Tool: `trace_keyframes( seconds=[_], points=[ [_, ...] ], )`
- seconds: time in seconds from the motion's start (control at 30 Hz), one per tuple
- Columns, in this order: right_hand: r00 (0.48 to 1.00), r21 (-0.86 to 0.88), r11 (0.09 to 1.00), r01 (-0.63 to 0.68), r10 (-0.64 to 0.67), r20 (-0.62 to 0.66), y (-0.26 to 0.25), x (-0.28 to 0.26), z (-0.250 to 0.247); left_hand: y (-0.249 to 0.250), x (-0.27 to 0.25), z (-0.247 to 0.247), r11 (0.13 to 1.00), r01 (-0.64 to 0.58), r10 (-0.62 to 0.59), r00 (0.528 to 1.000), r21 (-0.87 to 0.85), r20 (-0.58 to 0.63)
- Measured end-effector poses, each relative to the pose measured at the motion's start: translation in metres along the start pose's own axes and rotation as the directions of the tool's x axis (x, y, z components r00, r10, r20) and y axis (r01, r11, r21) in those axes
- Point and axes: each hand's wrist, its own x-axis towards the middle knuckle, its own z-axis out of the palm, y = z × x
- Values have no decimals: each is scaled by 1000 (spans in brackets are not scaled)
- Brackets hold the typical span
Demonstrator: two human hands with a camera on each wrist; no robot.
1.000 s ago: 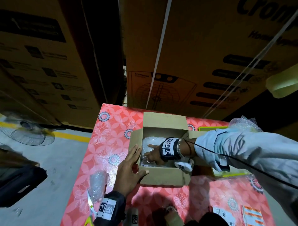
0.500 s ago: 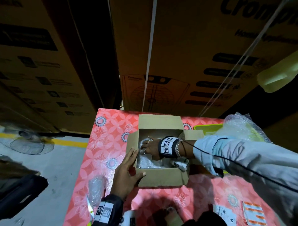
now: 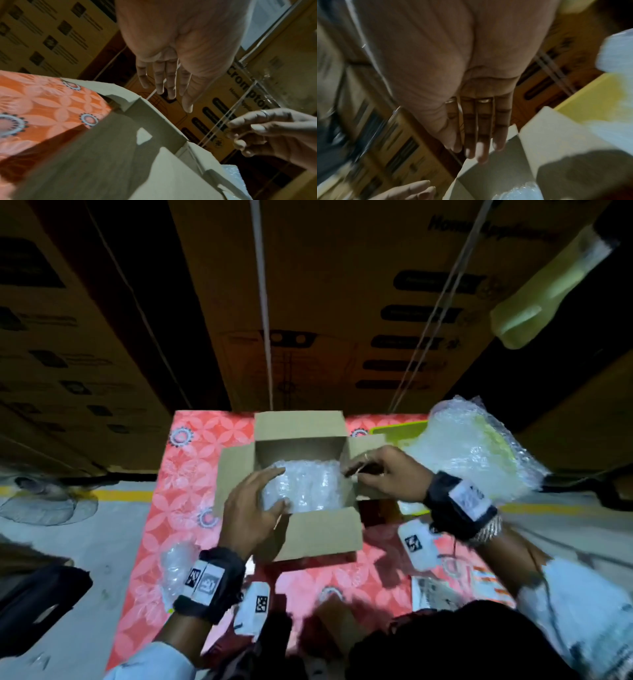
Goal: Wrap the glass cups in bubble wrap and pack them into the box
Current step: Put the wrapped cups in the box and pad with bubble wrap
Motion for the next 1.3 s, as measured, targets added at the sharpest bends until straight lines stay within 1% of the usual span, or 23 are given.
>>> trace_keyframes(
  seconds=[0.07,0.13,0.2,0.23,0.3,0.33,0.43,0.53,0.6,0.67,0.77,0.83,0.9,0.93,1.0,1.07,1.1,1.17,1.23,1.3],
  points=[
    [984,175,984,-30,60,-166,30,-38,9,19,4,19,998,-62,62,998,-5,25],
    [945,329,942,-73,171,-280,58,-70,21,38,7,40,994,-105,107,991,-27,78],
    [894,476,871,-123,305,-327,82,-94,25,58,10,63,985,-169,173,979,-46,111],
    [870,511,847,-145,355,-342,93,-102,23,68,12,74,978,-203,207,971,-47,122],
    [838,516,839,-175,403,-370,113,-113,10,85,16,95,969,-241,246,958,-51,149],
    [827,515,837,-183,415,-380,121,-113,3,90,18,102,971,-234,241,958,-56,159],
    [795,461,858,-225,436,-423,147,-104,-26,107,22,127,980,-191,198,962,-53,188],
    [791,300,885,-355,456,-408,168,-71,-43,117,20,144,987,-156,161,970,-43,182],
    [798,157,868,-472,496,-342,176,-44,-46,121,14,152,991,-128,133,977,-36,166],
    [804,37,833,-552,543,-242,179,-22,-44,121,6,157,996,-86,91,985,-39,144],
    [804,-134,794,-593,575,-150,181,-4,-34,114,-8,159,999,-29,33,994,-39,106],
    [801,-151,787,-598,577,-162,185,0,-27,108,-17,158,999,10,-7,997,-35,83],
    [793,-104,795,-598,566,-225,189,0,-25,106,-25,156,999,33,-30,998,-40,63],
    [784,-49,803,-594,564,-260,190,-2,-26,107,-28,155,999,30,-27,998,-45,55],
    [764,124,824,-553,561,-318,190,-9,-32,109,-30,154,998,25,-22,999,-57,46],
    [766,316,837,-447,541,-347,187,-20,-41,112,-27,154,996,36,-32,998,-78,49],
    [778,414,825,-384,531,-337,185,-27,-45,115,-24,155,995,46,-41,998,-92,55],
    [801,571,770,-284,518,-301,177,-43,-51,122,-17,159,987,81,-70,994,-138,86],
    [799,647,725,-236,523,-296,173,-58,-54,131,-8,165,973,124,-96,984,-194,149],
    [788,729,658,-189,544,-287,167,-71,-54,135,4,173,964,159,-114,972,-215,207]
  ],
)
